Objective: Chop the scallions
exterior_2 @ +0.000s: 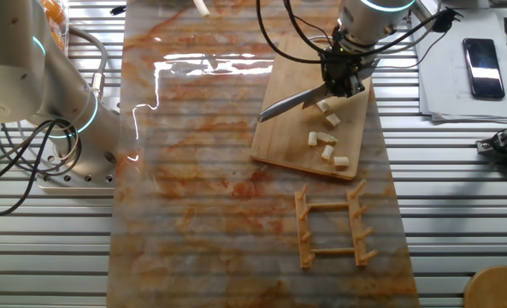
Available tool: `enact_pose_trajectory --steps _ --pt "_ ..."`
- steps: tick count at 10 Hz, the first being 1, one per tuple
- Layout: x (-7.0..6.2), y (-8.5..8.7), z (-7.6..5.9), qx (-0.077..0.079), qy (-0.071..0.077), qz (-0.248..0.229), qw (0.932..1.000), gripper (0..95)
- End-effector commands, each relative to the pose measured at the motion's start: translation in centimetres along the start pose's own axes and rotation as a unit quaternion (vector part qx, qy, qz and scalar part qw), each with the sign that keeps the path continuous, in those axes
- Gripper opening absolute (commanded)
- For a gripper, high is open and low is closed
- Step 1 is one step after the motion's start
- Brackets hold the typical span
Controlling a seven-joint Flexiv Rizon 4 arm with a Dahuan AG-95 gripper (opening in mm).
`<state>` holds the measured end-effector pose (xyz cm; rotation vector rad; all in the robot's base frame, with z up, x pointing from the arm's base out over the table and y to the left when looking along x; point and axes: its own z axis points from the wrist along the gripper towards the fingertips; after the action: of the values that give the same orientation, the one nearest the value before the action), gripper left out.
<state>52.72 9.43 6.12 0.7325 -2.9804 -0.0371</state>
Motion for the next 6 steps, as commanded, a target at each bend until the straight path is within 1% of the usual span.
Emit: enact_pose_trajectory --steps 1,3,5,6 --pt "0.20 -0.04 -0.01 -0.001 -0.001 -0.003 1.0000 0.0" --pt "0.20 0.05 0.11 -0.004 -0.006 -0.003 1.0000 0.0" --pt "0.12 0.26 0.24 -0.005 -0.006 -0.002 1.0000 0.0" --pt "0.09 0.40 0.36 -0.003 -0.004 -0.002 1.0000 0.0"
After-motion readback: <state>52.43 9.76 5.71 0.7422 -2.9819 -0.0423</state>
